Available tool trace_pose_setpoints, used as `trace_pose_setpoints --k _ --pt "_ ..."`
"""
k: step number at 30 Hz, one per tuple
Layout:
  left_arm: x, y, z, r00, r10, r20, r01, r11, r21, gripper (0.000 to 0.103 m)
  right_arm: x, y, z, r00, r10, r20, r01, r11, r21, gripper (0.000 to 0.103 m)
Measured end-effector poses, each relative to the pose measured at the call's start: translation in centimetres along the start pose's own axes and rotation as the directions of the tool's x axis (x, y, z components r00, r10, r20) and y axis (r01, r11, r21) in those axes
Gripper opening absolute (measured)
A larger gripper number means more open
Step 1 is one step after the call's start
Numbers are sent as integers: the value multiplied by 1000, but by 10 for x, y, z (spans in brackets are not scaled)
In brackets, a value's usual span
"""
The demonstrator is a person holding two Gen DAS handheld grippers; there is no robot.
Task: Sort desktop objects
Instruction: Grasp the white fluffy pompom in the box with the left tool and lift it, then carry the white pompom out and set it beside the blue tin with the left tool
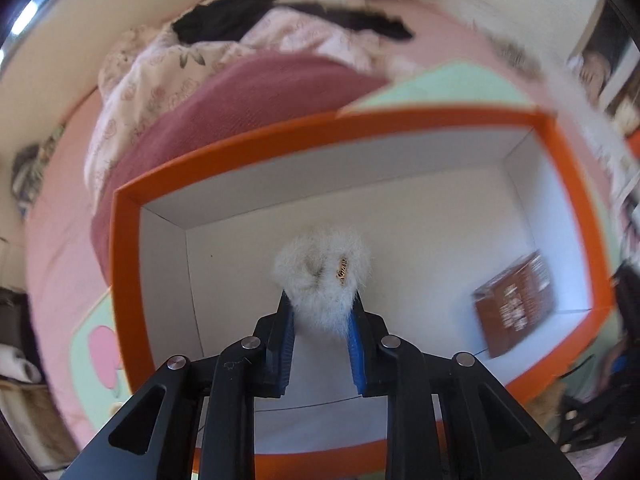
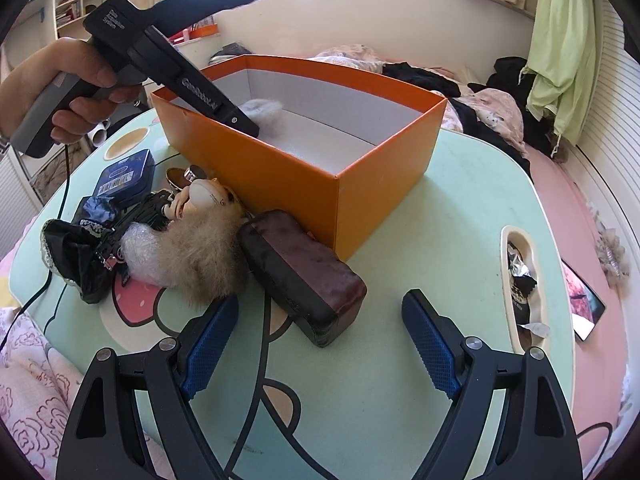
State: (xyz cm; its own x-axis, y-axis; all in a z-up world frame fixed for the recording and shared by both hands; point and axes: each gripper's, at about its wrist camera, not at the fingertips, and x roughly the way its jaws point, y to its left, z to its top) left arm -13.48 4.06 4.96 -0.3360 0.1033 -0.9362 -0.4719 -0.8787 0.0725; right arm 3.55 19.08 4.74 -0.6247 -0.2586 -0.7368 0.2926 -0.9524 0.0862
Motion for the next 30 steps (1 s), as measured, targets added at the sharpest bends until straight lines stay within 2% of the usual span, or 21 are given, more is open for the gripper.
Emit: trace_pose_setpoints --k 3,6,8,12,15,17,20,21,22,23,25,26,30 --pt "-36 11 -6 990 -67 128 75 995 -62 22 0 1 0 1000 0 0 0 1000 1 84" --pt "-72 16 -25 964 -160 214 183 978 -96 22 0 1 0 1000 1 0 -1 1000 1 84" --pt "-86 15 -44 956 -184 231 211 972 -100 22 0 1 0 1000 0 0 0 1000 0 84" --pt "-76 9 -74 961 -201 192 227 965 -129 22 -1 1 0 1000 -1 0 1 1000 0 84" --pt "-63 6 -94 959 -188 212 224 961 -160 29 -1 0 0 1000 1 1 -1 1000 2 84" --pt "-60 8 -106 956 -139 258 193 962 -195 52 -3 -3 0 1000 15 7 -16 1000 18 84" --pt "-62 10 -120 944 -68 322 150 960 -238 57 -8 -10 2 999 20 25 -22 999 47 84" --pt "-64 10 -125 937 -42 347 136 958 -252 60 -11 -12 3 999 15 30 -17 999 52 84" --pt "-66 11 -129 929 -15 370 121 956 -266 70 -14 -15 4 999 8 34 -9 999 52 84" --pt "-69 12 -135 917 23 399 100 953 -286 81 -16 -17 6 999 2 35 -4 999 52 84" --pt "-75 18 -147 884 90 458 76 940 -332 90 -19 -23 13 999 -8 41 6 998 58 84" --pt "-79 22 -153 865 112 489 81 930 -358 90 -20 -25 15 999 -9 45 6 998 63 84" --pt "-88 42 -174 812 128 570 160 889 -428 93 -18 -39 32 998 -17 54 11 994 107 84"
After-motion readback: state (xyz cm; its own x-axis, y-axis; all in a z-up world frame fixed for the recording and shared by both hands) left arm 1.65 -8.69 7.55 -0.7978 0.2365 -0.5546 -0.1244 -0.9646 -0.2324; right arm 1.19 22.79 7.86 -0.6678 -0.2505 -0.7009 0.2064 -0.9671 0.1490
